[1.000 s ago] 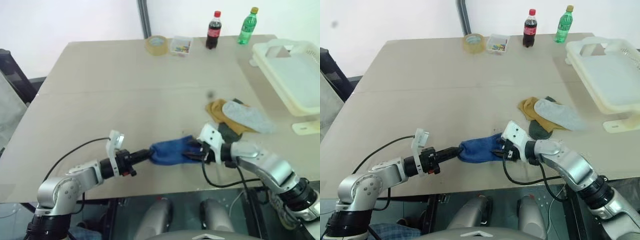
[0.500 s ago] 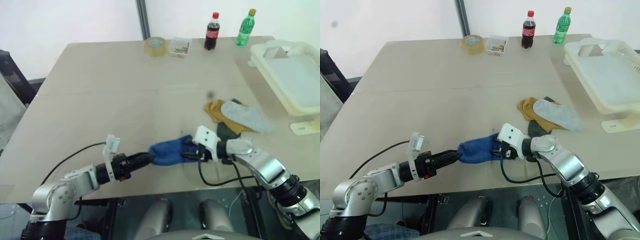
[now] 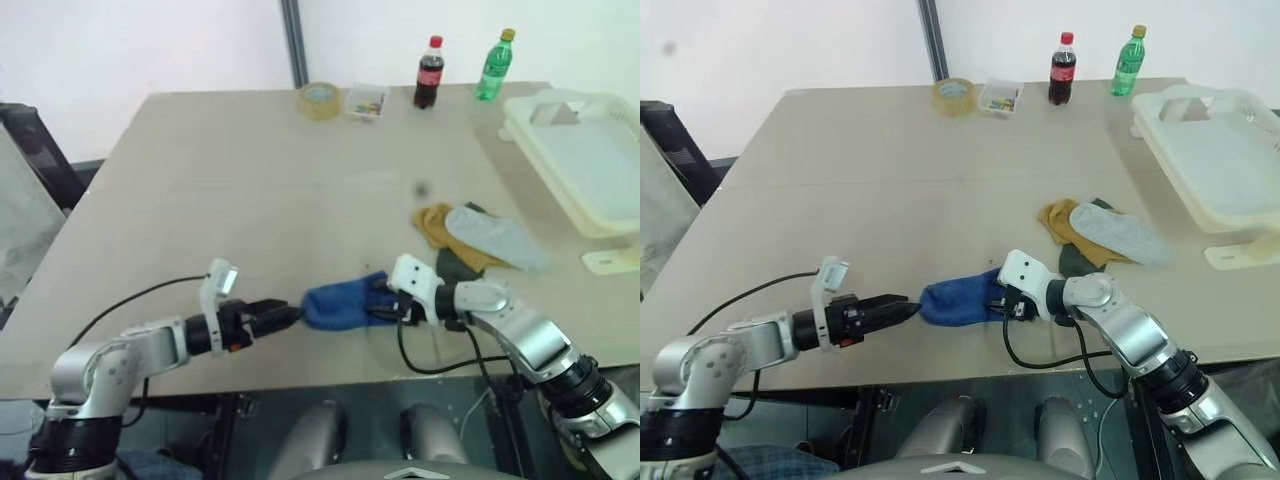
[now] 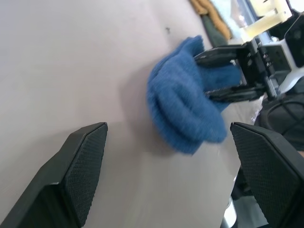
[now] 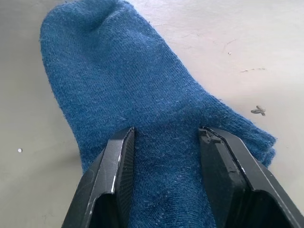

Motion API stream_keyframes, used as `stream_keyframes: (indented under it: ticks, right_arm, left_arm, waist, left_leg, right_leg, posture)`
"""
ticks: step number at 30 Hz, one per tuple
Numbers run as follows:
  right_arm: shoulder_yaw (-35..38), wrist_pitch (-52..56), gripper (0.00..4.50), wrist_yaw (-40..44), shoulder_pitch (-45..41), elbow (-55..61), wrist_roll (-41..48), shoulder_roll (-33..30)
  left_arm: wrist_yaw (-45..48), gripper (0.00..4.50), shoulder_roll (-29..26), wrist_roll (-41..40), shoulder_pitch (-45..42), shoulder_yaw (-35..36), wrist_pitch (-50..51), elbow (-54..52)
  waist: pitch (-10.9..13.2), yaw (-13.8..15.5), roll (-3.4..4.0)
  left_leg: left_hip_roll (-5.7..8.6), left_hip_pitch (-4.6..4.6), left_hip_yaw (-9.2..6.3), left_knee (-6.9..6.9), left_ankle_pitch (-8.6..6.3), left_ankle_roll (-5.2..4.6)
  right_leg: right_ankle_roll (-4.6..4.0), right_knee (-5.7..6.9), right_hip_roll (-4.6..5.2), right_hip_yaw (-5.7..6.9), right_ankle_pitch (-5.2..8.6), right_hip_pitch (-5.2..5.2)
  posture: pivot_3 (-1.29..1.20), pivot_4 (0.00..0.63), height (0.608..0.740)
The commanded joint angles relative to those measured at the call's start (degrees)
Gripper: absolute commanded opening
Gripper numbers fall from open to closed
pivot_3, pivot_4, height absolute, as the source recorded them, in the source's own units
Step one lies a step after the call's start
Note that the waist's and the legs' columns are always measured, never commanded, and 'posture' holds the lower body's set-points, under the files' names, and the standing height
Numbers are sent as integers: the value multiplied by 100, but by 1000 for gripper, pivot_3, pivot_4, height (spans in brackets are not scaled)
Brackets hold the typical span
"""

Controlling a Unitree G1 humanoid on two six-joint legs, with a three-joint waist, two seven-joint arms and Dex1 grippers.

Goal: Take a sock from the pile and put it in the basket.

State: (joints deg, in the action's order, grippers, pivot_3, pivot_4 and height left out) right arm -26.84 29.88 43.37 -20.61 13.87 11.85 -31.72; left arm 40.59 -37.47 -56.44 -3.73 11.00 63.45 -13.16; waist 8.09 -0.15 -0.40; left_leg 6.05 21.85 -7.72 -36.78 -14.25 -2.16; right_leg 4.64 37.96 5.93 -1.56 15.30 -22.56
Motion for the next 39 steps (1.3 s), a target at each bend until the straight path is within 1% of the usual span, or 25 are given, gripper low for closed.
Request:
stream_keyframes:
  ticks: [1, 7, 10, 14, 19, 26, 31, 34, 39]
  right_arm:
    - [-52, 235, 2203, 6, 164, -118, -206, -26]
    - [-67, 272, 2203, 14, 76, -95, -348, -4]
    - [-25, 287, 2203, -22, -12, -102, -391, 64]
    - [-33, 203, 2203, -38, -61, -93, -533, 87]
    - [-2, 274, 2203, -54, -112, 42, -599, 123]
    - [-198, 174, 2203, -8, -159, -97, -905, 108]
    - [-231, 174, 2203, -68, -408, -313, -1034, 316]
    - [-241, 151, 2203, -27, -461, -341, -1114, 321]
    - [15, 436, 2203, 120, -483, 147, -1015, 65]
  left_arm:
    - [-87, 4449, 240, -183, -179, -259, 483, 302]
    - [-135, 4449, 688, -474, -897, -163, 941, 893]
    - [190, 4449, 612, -379, -994, -343, 930, 919]
    - [520, 4449, 541, -413, -1120, -369, 932, 1078]
    - [652, 4449, 671, -546, -1338, -192, 870, 1277]
    - [646, 4449, 1109, -752, -1597, 154, 826, 1635]
    - [565, 4449, 1455, -697, -1806, 51, 770, 1728]
    - [664, 4449, 1591, -669, -1875, -23, 816, 1808]
    - [691, 4449, 1818, -300, -1936, -253, 542, 2096]
  waist:
    - [-2, 1, 2]
    - [-3, 3, 0]
    - [-2, -34, 0]
    - [-1, -52, -2]
    - [1, -50, -3]
    - [2, -52, -5]
    - [3, -57, -6]
    - [3, -61, -7]
    - [4, -34, -8]
  left_leg:
    - [0, 0, 0, 0, 0, 0]
    - [3, 2, -4, -1, 1, 1]
    - [3, 4, -5, -1, 9, 15]
    - [3, 6, -4, -1, 13, 23]
    - [3, 7, -9, -1, 9, 16]
    - [3, 8, -10, -1, 13, 24]
    - [2, 8, -10, -1, 13, 24]
    - [2, 8, -10, -1, 14, 26]
    - [4, 11, -10, -1, 14, 27]
  right_leg:
    - [0, 0, 0, 0, 0, 0]
    - [1, 1, -5, 5, 0, -1]
    - [1, 1, -4, 5, 0, -2]
    - [1, 0, -4, 4, 0, -5]
    - [1, 0, -4, 8, 0, -5]
    - [1, -1, -4, 9, 0, -5]
    - [2, 0, -4, 9, 0, -5]
    - [2, 0, -6, 9, -1, -6]
    - [2, -1, -5, 10, -1, -7]
  posture:
    - [0, 150, 740]
    - [0, 150, 740]
    - [0, 150, 740]
    - [0, 150, 740]
    - [0, 150, 740]
    - [0, 150, 740]
    - [0, 150, 740]
    - [0, 150, 740]
    - [0, 150, 740]
